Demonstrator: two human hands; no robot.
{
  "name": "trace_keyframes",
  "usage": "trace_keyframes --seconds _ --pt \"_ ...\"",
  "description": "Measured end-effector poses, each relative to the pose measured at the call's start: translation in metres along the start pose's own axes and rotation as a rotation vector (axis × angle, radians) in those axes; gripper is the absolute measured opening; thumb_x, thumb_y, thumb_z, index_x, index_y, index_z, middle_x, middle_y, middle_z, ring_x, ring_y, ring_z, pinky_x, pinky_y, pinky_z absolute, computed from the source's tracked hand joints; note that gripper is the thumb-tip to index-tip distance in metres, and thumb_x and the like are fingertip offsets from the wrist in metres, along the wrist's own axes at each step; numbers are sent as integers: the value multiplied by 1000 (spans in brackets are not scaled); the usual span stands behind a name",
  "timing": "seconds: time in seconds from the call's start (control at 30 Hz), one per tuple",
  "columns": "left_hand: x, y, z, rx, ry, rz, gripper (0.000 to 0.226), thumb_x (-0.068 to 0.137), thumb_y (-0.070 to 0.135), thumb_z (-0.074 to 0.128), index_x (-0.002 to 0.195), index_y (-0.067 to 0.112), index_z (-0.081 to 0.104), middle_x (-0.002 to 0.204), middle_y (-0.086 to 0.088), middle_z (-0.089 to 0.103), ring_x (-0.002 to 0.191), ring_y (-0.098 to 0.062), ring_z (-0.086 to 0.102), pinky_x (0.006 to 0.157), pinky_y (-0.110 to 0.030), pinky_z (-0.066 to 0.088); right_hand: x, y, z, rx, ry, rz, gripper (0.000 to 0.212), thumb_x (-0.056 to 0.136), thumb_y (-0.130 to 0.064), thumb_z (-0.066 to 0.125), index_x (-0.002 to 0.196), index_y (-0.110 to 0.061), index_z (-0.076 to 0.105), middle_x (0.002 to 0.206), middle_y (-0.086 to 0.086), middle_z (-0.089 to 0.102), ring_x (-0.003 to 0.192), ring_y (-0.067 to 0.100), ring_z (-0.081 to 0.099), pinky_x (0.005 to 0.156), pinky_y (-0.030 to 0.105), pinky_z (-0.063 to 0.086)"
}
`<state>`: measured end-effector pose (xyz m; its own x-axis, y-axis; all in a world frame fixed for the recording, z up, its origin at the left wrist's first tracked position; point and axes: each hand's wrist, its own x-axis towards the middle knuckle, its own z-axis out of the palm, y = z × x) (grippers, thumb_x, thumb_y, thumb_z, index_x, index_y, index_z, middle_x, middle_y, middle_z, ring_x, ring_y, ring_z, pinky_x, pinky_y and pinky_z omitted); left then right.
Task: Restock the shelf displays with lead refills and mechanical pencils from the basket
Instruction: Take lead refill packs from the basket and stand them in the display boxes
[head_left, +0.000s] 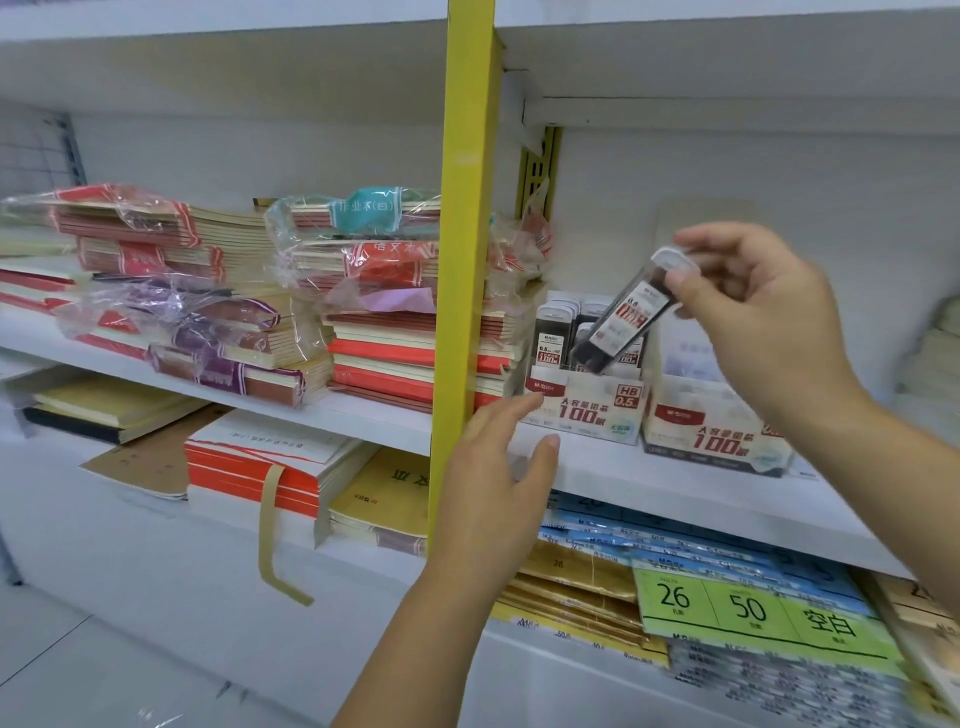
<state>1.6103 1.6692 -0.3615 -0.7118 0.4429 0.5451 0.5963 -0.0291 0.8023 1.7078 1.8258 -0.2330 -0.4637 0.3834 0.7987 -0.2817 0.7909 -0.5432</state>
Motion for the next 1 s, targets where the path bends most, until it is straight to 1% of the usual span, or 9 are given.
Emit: trace_keyframes --seconds 0.07,0.23,0.4,0.5,0.57,0.67,0.8,0.93,1.0 --pt "4 -3 3 137 -8 82 45 99 30 60 142 38 49 140 29 41 126 20 32 103 -1 24 9 3 1 -94 -12 -74 19 93 -20 64 107 -33 63 93 -12 68 87 8 64 79 21 52" --pt "13 -12 10 298 -65 110 61 100 38 54 156 34 30 164 19 19 148 0 16 119 -21 18 20 13 14 -359 -147 -184 21 92 -15 62 111 -25 66 90 -19 64 86 -4 60 75 7 46" --pt "15 -16 17 343 -43 171 61 100 42 52 155 36 27 164 16 19 138 9 15 111 -17 10 30 28 26 -434 -245 -100 18 91 -19 64 108 -24 68 91 -14 64 86 0 60 79 18 49" --pt "16 -19 20 365 -38 182 61 100 43 52 155 35 27 163 15 23 142 0 18 112 -20 9 32 39 33 -548 -335 -78 18 89 -23 66 106 -27 69 102 -7 59 88 7 58 83 25 48" --pt "16 -20 22 369 -24 182 61 99 44 52 155 35 29 162 15 26 141 -2 21 110 -15 6 33 44 36 -596 -359 -49 21 90 -23 66 111 -27 68 109 -4 57 92 11 57 86 28 46" --pt "16 -19 22 350 -19 197 58 99 43 52 152 35 33 159 16 31 131 11 19 103 -4 0 33 46 38 -584 -338 -42 19 91 -24 64 108 -29 67 105 -5 56 89 9 57 84 28 48" --pt "16 -22 21 326 -20 185 58 100 42 53 153 37 32 155 26 25 134 11 17 110 -16 6 37 50 41 -498 -314 23 17 91 -23 65 105 -31 61 98 -13 56 87 1 56 70 14 41" --pt "17 -22 20 308 -44 155 59 100 41 53 154 37 29 160 23 22 140 6 19 113 -19 8 47 50 37 -390 -271 150 13 89 -25 68 99 -31 65 96 -12 64 88 5 60 70 23 47" --pt "17 -23 19 316 -57 142 60 100 41 53 155 37 28 163 18 21 146 -3 20 114 -21 8 46 51 38 -514 -277 85 9 88 -30 68 94 -36 66 94 -15 65 88 6 57 73 28 47"
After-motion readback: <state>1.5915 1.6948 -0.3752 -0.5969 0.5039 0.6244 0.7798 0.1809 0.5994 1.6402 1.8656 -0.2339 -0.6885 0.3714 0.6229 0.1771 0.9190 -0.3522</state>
